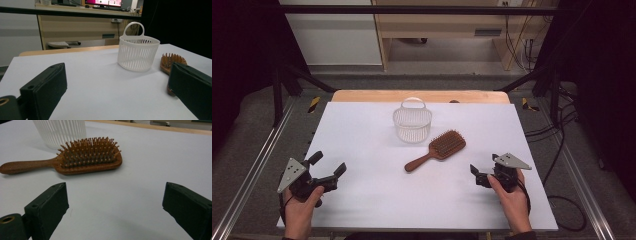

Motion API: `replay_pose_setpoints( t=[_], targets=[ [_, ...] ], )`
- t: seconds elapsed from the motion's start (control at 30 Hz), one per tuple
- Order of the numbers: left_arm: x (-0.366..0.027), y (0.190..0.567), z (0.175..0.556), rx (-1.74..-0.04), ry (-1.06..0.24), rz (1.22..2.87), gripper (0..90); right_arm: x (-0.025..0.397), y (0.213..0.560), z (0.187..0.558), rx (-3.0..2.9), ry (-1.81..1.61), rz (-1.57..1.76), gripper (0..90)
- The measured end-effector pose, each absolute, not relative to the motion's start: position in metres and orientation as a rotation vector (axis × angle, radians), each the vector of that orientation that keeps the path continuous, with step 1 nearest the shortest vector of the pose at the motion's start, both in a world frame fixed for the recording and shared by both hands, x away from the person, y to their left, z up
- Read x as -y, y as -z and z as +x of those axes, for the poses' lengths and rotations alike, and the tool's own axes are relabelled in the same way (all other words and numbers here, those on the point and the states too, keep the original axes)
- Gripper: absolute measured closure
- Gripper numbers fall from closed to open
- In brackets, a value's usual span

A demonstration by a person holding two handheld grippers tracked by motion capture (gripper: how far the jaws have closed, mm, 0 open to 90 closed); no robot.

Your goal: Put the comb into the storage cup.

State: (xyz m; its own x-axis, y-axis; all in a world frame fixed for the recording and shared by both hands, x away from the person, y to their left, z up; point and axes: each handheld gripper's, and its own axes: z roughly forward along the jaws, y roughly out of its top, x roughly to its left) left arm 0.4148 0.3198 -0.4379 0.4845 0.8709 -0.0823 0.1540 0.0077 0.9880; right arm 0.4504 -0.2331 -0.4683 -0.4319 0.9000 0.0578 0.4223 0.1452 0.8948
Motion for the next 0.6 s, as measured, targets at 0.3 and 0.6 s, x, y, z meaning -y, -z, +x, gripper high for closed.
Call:
replay_pose_setpoints(
  t=[0.3,0.6],
  targets=[
    [-0.322,0.438,0.415,-0.953,-0.723,1.473,2.1,0.223,0.47,0.458,-1.999,-1.186,1.315,6.7],
    [-0.324,0.438,0.414,-0.958,-0.722,1.467,2.1,0.213,0.462,0.491,-2.103,-1.058,1.316,11.1]
  ],
)
